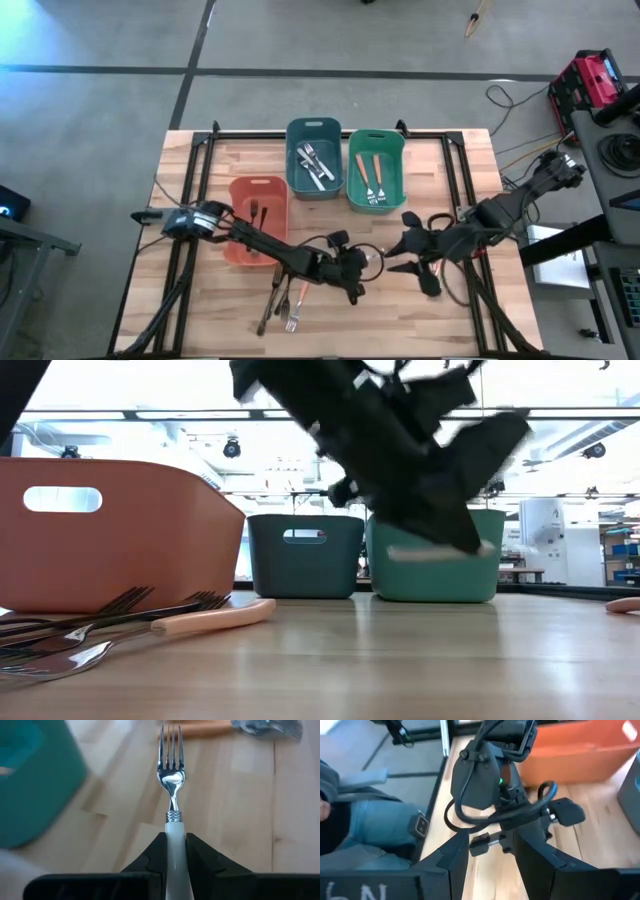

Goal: Sort silverware by color (type)
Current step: Put the white fork into the blue bin

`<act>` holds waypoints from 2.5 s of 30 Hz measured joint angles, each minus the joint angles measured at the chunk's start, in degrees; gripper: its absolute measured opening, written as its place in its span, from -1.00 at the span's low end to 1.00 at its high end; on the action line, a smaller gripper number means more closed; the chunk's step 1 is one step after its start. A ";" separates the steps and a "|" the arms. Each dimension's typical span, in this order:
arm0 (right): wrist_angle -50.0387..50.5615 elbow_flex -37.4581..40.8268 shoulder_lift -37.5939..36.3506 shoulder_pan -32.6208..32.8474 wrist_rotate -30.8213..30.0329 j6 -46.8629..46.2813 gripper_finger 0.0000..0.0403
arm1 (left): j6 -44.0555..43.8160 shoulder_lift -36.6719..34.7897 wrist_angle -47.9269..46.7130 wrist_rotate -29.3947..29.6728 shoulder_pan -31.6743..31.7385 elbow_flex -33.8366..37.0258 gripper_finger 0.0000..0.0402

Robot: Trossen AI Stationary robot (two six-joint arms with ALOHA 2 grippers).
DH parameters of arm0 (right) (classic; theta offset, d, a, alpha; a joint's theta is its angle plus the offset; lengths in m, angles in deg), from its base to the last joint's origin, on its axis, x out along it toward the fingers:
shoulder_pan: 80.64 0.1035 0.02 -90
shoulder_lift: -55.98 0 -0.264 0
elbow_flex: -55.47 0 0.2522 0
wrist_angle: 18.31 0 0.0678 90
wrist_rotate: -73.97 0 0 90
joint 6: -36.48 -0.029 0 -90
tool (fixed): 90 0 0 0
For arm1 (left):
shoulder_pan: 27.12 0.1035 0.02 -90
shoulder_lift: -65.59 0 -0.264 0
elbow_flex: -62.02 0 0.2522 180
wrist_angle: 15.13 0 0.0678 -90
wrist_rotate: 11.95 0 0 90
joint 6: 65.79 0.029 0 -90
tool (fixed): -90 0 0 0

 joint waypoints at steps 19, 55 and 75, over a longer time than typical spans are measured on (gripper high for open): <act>-11.81 0.00 -3.92 -0.35 -5.04 17.91 -0.29 | 0.20 -30.12 -4.51 14.54 2.10 21.50 -0.84; -10.59 -1.89 2.59 -39.51 -1.25 18.42 -0.37 | -2.02 -39.05 0.24 1.92 32.64 29.93 -0.84; -6.73 -1.99 3.26 -41.59 -1.21 21.49 -0.37 | -1.02 -32.77 -28.47 -3.74 38.20 12.36 -0.84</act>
